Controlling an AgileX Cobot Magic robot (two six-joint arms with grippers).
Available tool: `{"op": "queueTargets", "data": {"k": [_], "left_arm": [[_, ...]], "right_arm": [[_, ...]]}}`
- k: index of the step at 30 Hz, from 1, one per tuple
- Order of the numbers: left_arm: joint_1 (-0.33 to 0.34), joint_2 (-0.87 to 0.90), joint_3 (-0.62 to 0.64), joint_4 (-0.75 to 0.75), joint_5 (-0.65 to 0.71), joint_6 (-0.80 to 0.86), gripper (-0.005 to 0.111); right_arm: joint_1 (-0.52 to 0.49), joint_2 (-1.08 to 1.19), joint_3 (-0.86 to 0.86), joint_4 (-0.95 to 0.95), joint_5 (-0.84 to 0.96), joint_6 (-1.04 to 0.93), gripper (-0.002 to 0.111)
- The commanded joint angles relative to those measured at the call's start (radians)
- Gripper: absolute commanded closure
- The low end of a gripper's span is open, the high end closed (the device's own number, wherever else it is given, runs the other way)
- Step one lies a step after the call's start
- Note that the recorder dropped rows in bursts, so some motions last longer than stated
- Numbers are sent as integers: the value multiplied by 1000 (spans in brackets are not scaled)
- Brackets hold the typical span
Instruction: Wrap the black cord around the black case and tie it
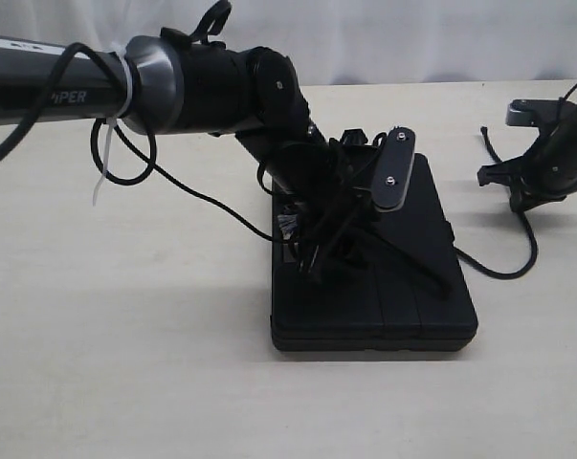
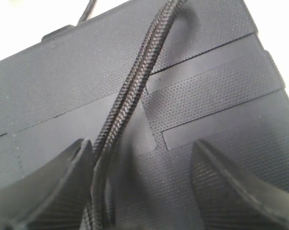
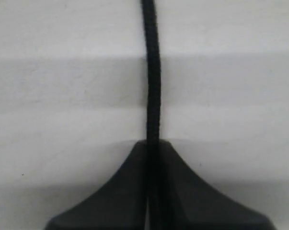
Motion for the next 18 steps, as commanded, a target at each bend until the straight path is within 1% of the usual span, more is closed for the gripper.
{"op": "queueTargets", "data": {"k": [1, 3, 4, 6, 8, 12, 14, 16, 17, 18], "left_arm": [[-1, 1, -4, -8, -14, -2, 50], [-1, 1, -4, -10, -55, 0, 50], [-1, 1, -4, -24, -123, 0, 52], [-1, 8, -4, -36, -149, -5, 58], [-1, 35, -4, -37, -144, 7, 68], [-1, 49, -4, -29, -164, 21, 82], [-1, 49, -4, -25, -158, 21, 95], [-1, 49, -4, -25, -160, 21, 105], [-1, 49, -4, -27, -158, 21, 107], [-1, 49, -4, -34, -168, 19, 107]], "right_arm": [[-4, 30, 19, -19, 117, -20, 104], [-4, 18, 19, -19, 129, -20, 104], [-4, 8, 19, -19, 136, -20, 104], [-4, -2, 28, -7, 139, -20, 104], [-4, -22, 53, -7, 133, -20, 104], [-4, -29, 58, -7, 137, -20, 104], [-4, -33, 58, -7, 139, -17, 104], [-4, -36, 58, -7, 139, -17, 104], [-4, -38, 58, -7, 139, -17, 104], [-4, -42, 58, 9, 143, -17, 104]]}}
